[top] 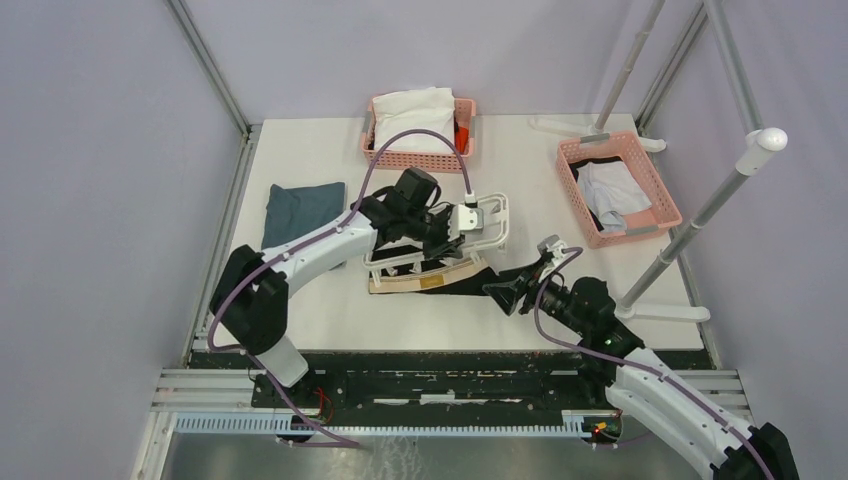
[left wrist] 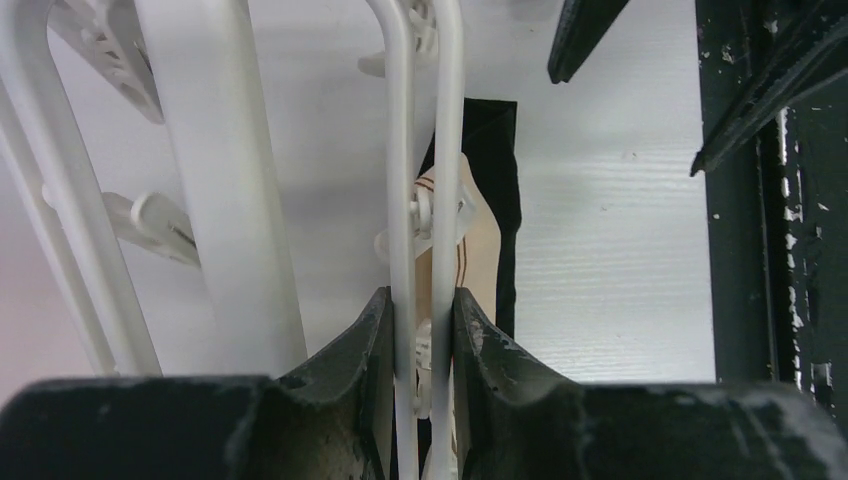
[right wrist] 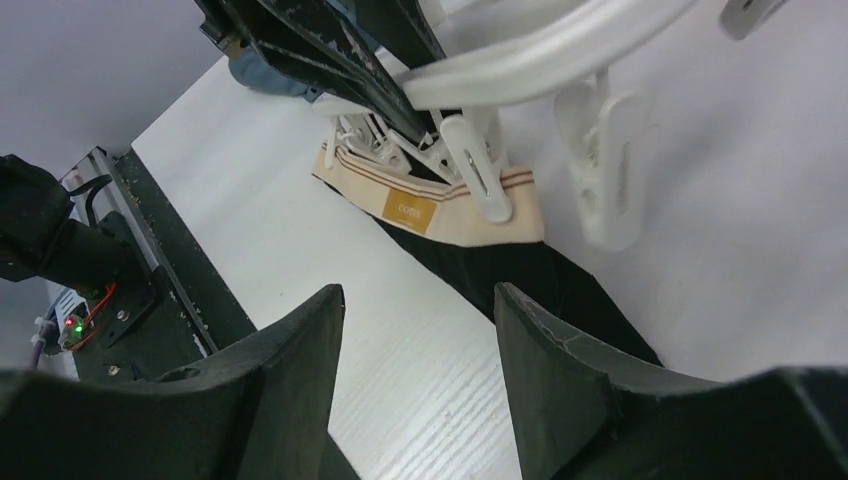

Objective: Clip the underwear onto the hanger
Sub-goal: Pick up the hanger at the center of the board.

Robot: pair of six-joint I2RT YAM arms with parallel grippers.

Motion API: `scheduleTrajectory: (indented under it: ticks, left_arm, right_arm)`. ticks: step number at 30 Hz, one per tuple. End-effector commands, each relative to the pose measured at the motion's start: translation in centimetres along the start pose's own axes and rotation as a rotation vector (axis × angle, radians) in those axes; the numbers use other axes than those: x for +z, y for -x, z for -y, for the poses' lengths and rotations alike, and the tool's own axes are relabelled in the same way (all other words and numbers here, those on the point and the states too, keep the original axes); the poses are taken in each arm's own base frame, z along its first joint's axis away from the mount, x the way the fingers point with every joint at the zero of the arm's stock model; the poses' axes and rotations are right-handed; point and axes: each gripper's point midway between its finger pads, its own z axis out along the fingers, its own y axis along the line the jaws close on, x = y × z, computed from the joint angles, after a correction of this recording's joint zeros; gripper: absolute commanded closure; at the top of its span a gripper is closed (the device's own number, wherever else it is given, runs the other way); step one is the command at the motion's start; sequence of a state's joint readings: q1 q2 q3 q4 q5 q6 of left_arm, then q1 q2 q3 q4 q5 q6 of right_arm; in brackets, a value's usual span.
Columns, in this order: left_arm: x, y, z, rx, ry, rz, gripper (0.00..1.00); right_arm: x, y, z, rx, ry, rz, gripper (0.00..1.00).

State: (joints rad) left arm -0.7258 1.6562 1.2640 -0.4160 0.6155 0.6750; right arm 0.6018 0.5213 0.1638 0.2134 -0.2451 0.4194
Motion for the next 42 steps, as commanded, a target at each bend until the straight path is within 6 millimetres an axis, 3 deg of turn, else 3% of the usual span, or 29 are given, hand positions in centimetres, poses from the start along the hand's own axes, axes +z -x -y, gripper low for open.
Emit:
scheduleTrajectory:
  ticks: [1,6,13,22,26,33,42]
  left_arm:
    - [-2.6,3.8,0.1,0.141,0.031,0.110,0.96]
    - [-3.9,4.4,0.8,0.181,0.041,0.131,0.97]
    - [-6.2,6.1,2.2,0.274,0.056,0.188,0.97]
    - [-6.6,6.1,2.3,0.286,0.072,0.189,0.97]
    - [-6.8,6.0,2.1,0.288,0.084,0.186,0.97]
    - [-7.2,5.9,1.5,0.281,0.104,0.185,0.97]
    - [-7.3,5.7,1.0,0.268,0.119,0.182,0.97]
  right_arm:
    - [0.9,4.2,-2.2,-0.146,0.131,0.182,0.35]
    - [1.6,4.7,-4.1,-0.243,0.248,0.152,0.37]
    - [2.3,5.5,-5.4,-0.313,0.327,0.161,0.38]
    - [2.8,6.3,-7.3,-0.404,0.449,0.160,0.37]
    - [2.9,5.7,-6.9,-0.388,0.433,0.136,0.39]
    - [0.6,7.3,-4.9,-0.404,0.236,0.186,0.39]
    - [-1.5,8.4,-7.4,-0.460,0.260,0.232,0.43]
